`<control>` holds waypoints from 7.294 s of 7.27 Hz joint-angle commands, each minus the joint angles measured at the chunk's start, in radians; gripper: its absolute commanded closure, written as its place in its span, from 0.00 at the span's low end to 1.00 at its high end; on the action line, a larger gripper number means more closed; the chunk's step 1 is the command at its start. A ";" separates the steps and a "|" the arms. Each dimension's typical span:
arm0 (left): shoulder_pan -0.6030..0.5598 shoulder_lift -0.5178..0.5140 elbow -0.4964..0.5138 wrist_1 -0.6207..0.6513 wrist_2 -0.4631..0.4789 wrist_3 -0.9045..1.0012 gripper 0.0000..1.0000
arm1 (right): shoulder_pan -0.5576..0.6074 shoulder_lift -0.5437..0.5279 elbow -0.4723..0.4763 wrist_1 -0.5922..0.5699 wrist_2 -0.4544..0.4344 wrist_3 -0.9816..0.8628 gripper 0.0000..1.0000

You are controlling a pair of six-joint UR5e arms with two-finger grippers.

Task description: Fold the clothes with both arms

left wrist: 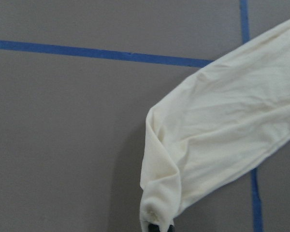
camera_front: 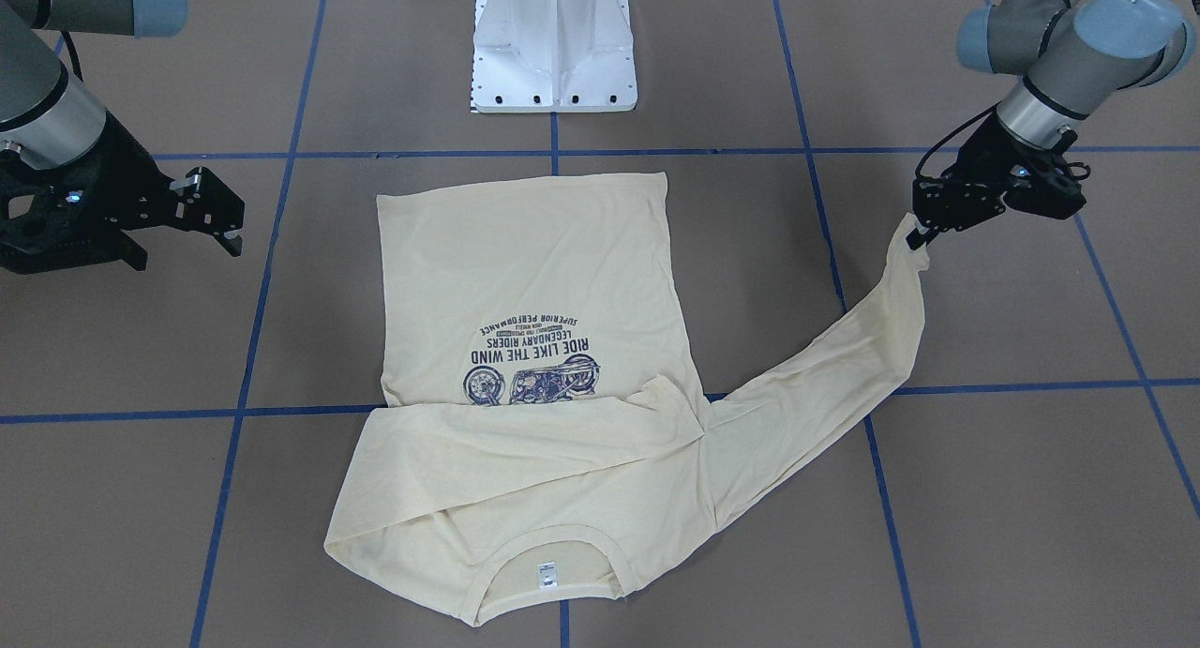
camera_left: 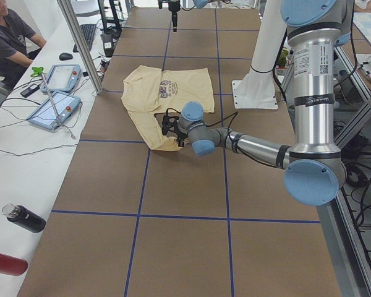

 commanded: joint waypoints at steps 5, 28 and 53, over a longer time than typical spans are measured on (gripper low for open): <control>-0.206 -0.515 -0.018 0.555 -0.252 -0.015 1.00 | 0.018 -0.144 0.101 -0.053 -0.019 -0.117 0.00; 0.311 -1.152 0.804 -0.008 0.371 -0.472 0.00 | 0.012 -0.090 0.028 -0.050 0.012 -0.100 0.00; 0.339 -0.584 -0.098 0.484 0.360 -0.389 0.00 | -0.588 -0.075 -0.127 0.381 -0.272 0.591 0.09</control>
